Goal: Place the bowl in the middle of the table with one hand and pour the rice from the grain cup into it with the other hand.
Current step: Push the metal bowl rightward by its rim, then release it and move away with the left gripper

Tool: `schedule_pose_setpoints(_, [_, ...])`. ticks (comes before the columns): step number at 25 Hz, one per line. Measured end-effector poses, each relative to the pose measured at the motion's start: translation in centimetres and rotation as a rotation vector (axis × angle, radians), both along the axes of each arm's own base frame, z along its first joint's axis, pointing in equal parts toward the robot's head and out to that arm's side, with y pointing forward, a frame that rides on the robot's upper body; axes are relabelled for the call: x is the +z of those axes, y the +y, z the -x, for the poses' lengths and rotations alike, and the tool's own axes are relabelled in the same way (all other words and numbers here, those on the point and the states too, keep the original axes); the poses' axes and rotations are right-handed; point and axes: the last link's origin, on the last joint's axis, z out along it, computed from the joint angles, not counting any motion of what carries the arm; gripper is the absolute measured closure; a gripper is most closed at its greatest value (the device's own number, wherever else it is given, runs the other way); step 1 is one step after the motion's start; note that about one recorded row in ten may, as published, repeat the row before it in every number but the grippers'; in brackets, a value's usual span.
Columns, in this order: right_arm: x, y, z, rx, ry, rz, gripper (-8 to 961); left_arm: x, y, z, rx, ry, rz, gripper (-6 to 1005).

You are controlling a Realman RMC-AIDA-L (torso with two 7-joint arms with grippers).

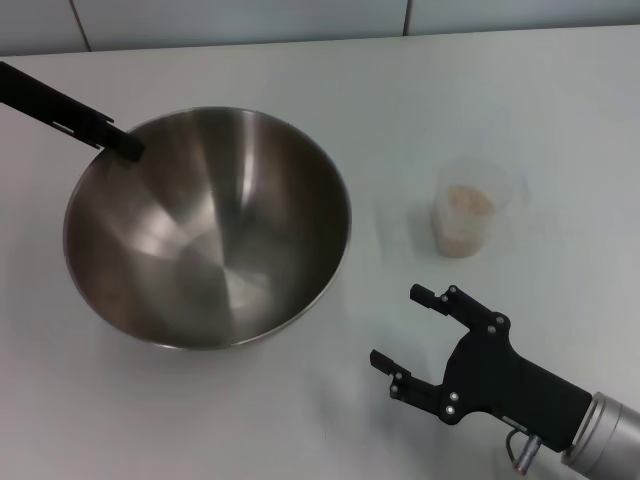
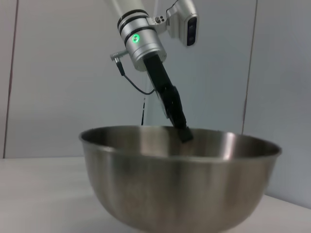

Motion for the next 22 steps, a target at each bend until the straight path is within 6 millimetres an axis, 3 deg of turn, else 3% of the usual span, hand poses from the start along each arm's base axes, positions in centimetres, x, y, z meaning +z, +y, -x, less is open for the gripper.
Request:
schedule_pose_setpoints(6, [-0.1, 0.0, 0.1, 0.005, -0.003, 0.007, 155, -0.5, -0.3, -0.9, 0.001, -0.053, 0.028, 958])
schedule_pose_setpoints(13, [-0.4, 0.2, 0.3, 0.013, -0.005, 0.017, 155, -2.4, 0.0, -1.7, -0.031, -0.026, 0.034, 956])
schedule_pose_setpoints(22, [-0.5, 0.5, 0.7, 0.021, 0.005, 0.021, 155, -3.0, 0.7, -1.6, -0.049, 0.014, 0.001, 955])
